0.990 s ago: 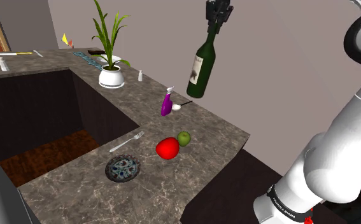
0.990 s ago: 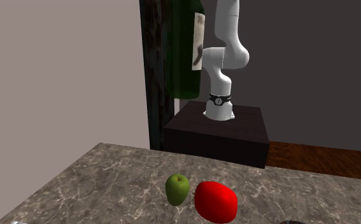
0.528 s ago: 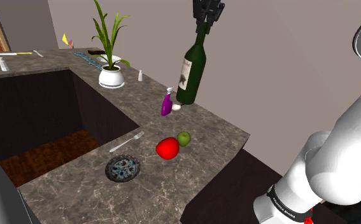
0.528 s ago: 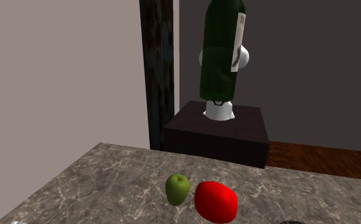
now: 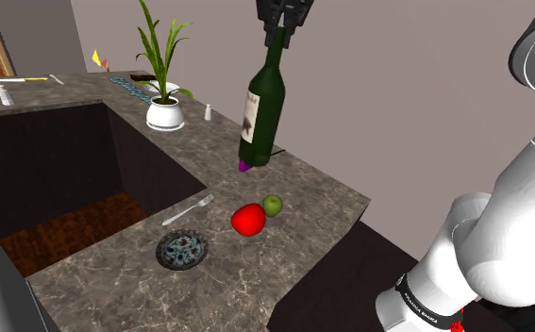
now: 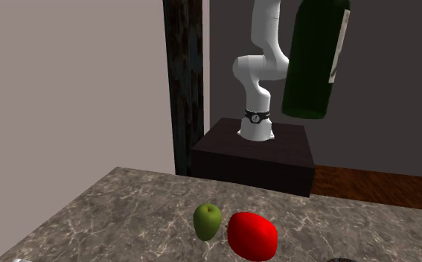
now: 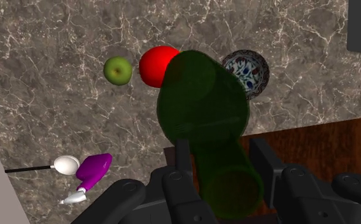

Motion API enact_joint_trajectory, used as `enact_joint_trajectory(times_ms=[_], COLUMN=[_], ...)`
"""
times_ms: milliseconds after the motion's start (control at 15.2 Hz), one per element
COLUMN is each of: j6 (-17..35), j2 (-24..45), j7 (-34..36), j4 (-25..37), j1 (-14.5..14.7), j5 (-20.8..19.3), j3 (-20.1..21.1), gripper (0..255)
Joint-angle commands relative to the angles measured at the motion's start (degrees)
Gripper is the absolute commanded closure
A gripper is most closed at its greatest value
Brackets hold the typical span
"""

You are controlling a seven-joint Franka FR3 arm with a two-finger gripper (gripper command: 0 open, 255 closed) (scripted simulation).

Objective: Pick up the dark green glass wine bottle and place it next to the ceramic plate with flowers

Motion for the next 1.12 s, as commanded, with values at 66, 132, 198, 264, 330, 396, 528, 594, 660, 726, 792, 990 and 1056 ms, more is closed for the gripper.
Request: enact_joint_trajectory(times_ms=[66,132,198,264,330,396,528,594,660,726,792,990,1056], j6=[-0.32,0.72,1.74,2.74,3.71,4.67,6.54,7.45,8.35,9.24,10.12,12.69,13.54], j2=[2.09,1.47,0.89,0.34,-0.18,-0.67,-1.56,-1.97,-2.36,-2.73,-3.08,-4.0,-4.27], j7=[4.44,4.44,4.44,4.44,4.43,4.43,4.44,4.44,4.44,4.44,4.45,4.47,4.48], j4=[2.29,0.62,-0.97,-2.51,-4.0,-5.45,-8.21,-9.53,-10.81,-12.07,-13.29,-16.79,-17.9], j1=[2.26,2.24,2.2,2.17,2.14,2.12,2.09,2.07,2.06,2.05,2.03,2.01,2.0], j5=[-0.28,-0.21,-0.15,-0.09,-0.04,0.01,0.09,0.13,0.16,0.2,0.23,0.3,0.33], j3=[2.15,2.11,2.09,2.07,2.04,2.02,1.99,1.97,1.95,1.94,1.92,1.89,1.88], gripper=[255,255,255,255,255,255,255,255,255,255,255,255,255])
